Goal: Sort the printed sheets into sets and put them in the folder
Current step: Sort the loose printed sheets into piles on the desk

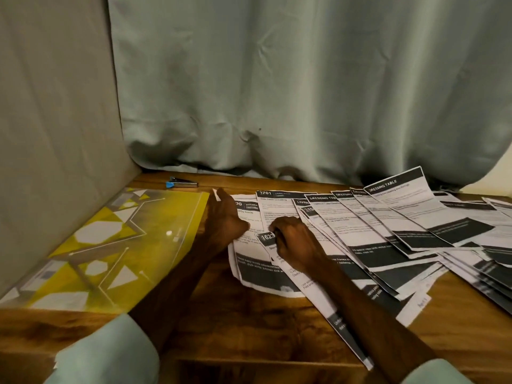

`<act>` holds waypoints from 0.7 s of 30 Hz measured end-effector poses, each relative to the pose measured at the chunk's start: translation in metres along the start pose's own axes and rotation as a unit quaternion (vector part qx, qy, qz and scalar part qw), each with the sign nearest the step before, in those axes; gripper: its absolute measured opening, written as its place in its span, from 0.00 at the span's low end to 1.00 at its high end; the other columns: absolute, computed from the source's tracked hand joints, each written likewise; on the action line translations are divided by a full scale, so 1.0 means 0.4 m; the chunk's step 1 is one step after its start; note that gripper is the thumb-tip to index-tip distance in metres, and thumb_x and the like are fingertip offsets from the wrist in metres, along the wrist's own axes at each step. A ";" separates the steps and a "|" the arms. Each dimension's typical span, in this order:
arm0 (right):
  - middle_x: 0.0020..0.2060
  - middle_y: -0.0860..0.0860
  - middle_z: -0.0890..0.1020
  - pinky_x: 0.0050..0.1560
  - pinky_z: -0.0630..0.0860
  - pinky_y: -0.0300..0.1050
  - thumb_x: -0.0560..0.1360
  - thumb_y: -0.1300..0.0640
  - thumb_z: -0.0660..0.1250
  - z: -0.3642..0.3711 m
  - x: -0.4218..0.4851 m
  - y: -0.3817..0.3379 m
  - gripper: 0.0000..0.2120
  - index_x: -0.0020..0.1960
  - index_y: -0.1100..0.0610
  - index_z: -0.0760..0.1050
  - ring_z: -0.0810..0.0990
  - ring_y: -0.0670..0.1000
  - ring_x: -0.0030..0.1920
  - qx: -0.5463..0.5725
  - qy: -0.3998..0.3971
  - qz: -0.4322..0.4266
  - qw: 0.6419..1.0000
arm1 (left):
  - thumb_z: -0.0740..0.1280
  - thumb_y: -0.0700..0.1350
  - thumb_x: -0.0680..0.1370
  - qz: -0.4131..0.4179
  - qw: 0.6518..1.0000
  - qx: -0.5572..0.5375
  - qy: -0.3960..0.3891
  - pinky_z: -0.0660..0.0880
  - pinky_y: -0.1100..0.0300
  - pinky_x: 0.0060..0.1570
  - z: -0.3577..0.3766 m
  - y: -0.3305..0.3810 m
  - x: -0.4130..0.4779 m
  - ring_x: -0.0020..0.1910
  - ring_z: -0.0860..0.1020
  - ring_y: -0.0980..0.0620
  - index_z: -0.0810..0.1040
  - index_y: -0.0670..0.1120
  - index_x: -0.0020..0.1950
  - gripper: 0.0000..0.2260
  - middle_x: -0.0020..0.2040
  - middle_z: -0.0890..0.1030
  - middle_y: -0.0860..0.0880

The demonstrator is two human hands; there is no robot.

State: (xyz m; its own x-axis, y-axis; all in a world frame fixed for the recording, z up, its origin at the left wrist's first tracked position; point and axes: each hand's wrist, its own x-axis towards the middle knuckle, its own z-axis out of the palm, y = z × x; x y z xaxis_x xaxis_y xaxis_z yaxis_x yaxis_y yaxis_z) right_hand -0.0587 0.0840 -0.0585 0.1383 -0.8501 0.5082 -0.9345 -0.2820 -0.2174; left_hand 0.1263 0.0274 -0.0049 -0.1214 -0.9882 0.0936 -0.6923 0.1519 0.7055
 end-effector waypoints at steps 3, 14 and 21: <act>0.52 0.53 0.83 0.48 0.74 0.38 0.77 0.66 0.67 0.001 -0.002 -0.002 0.11 0.58 0.58 0.81 0.80 0.50 0.50 0.000 0.002 0.001 1.000 | 0.80 0.36 0.69 0.043 0.992 -0.111 0.043 0.69 0.48 0.71 0.004 -0.030 0.012 0.73 0.69 0.40 0.53 0.39 0.78 0.47 0.74 0.70 0.40; 0.54 0.53 0.82 0.53 0.76 0.43 0.80 0.62 0.64 0.000 -0.004 0.003 0.09 0.59 0.57 0.78 0.78 0.51 0.53 0.016 0.020 0.024 0.999 | 0.72 0.42 0.79 0.047 0.981 -0.188 -0.030 0.83 0.56 0.47 -0.017 -0.028 0.042 0.50 0.84 0.48 0.81 0.41 0.62 0.13 0.58 0.84 0.45; 0.56 0.52 0.82 0.51 0.70 0.32 0.81 0.59 0.64 0.003 -0.008 0.006 0.11 0.63 0.56 0.76 0.79 0.48 0.54 0.041 0.017 0.073 0.996 | 0.69 0.47 0.81 0.134 0.954 -0.260 0.059 0.82 0.56 0.48 -0.144 -0.008 0.040 0.49 0.85 0.50 0.82 0.47 0.57 0.07 0.53 0.85 0.51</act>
State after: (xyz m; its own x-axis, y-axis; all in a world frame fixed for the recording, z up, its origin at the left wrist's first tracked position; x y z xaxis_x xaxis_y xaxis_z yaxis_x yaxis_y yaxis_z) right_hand -0.0610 0.0856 -0.0617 -0.0104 -0.8695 0.4938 -0.9140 -0.1920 -0.3573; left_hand 0.1676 0.0098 0.0348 -0.1421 -0.9151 0.3774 -0.1974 0.3998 0.8951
